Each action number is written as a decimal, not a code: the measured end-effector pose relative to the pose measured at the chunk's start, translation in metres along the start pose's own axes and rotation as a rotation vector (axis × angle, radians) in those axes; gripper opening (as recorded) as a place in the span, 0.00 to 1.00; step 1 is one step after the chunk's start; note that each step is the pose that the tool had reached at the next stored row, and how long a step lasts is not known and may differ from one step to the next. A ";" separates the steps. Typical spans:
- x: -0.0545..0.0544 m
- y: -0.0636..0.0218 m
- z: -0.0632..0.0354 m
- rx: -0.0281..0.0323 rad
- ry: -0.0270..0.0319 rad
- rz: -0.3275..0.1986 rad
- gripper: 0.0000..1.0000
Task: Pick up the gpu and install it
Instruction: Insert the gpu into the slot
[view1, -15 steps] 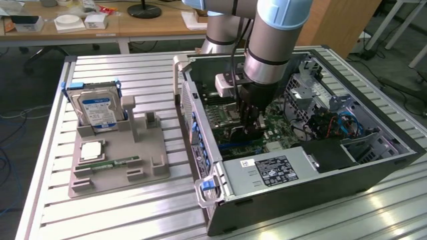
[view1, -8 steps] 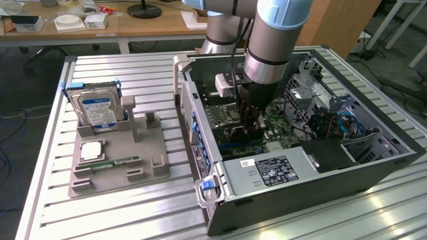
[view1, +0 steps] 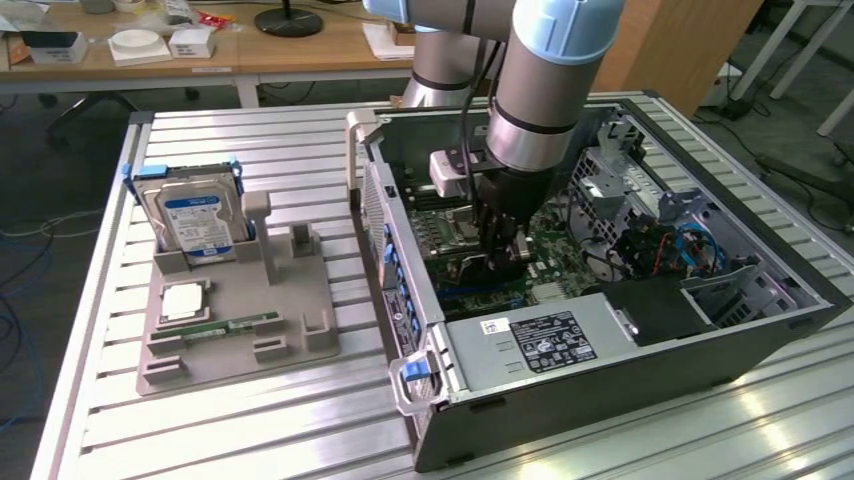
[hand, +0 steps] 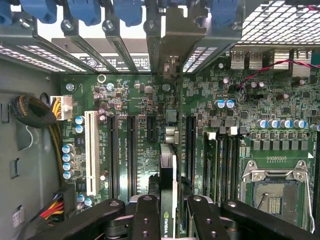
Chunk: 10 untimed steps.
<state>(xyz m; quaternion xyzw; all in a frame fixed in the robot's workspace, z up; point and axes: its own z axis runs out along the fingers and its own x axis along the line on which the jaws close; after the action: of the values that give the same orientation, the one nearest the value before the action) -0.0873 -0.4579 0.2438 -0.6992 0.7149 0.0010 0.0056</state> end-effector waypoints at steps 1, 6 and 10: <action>0.000 0.0000 0.0000 0.0000 0.0000 0.000 0.26; 0.000 0.0000 0.0020 0.0000 0.0001 0.000 0.26; 0.000 0.0000 0.0021 0.0000 -0.0001 0.000 0.26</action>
<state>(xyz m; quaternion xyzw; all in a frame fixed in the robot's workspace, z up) -0.0873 -0.4579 0.2417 -0.6992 0.7149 0.0010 0.0056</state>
